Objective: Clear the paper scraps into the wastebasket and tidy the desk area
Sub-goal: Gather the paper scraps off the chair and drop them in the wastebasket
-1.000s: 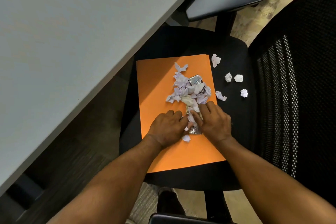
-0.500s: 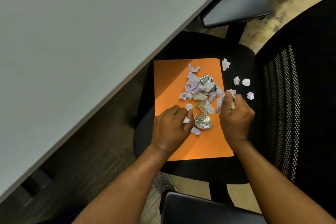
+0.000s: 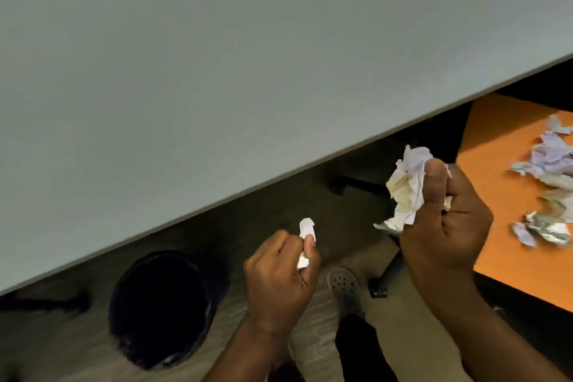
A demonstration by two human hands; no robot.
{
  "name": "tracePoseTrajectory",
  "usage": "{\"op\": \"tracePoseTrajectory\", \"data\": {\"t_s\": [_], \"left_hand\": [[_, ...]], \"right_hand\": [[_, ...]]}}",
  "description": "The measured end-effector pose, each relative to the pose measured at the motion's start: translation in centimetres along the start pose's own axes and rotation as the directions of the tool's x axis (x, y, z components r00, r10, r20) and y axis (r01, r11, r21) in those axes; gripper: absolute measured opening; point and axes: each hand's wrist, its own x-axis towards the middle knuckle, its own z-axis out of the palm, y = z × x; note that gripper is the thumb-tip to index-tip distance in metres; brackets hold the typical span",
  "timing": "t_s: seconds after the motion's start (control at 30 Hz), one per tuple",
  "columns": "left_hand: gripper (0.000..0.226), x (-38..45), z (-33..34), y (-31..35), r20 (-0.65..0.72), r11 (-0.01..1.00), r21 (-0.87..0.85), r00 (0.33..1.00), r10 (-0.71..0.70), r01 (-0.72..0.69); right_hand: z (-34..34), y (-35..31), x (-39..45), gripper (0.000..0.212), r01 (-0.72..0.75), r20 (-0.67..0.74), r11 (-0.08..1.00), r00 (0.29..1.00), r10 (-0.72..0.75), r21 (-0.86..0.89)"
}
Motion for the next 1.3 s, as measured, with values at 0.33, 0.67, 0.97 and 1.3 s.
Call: {"op": "tracePoseTrajectory", "data": {"t_s": [0.33,0.67,0.97,1.3], "left_hand": [[0.041,-14.3,-10.5,-17.7,-0.241,0.905,0.206,0.916,-0.322,0.373],[0.045,-21.6,-10.3,-31.2,-0.441,0.598,0.116,0.581,-0.684,0.793],[0.059,-26.9,-6.8,-38.3,-0.193,0.211,0.145,0.237,-0.952,0.967],[0.067,-29.2,-7.7,-35.0,0.008,0.462,0.569,0.557,-0.831,0.68]], "right_hand": [[18.3,-2.7,-19.7,0.034,-0.096,0.515,0.978,0.857,-0.013,0.185],[33.8,3.6,-34.3,0.037,0.036,0.759,0.999,0.651,-0.008,-0.021],[38.4,9.7,-39.7,0.052,0.416,0.971,0.882,0.176,0.16,-0.221],[34.3,9.1,-39.3,0.063,0.742,0.989,0.657,0.054,0.14,-0.134]]}}
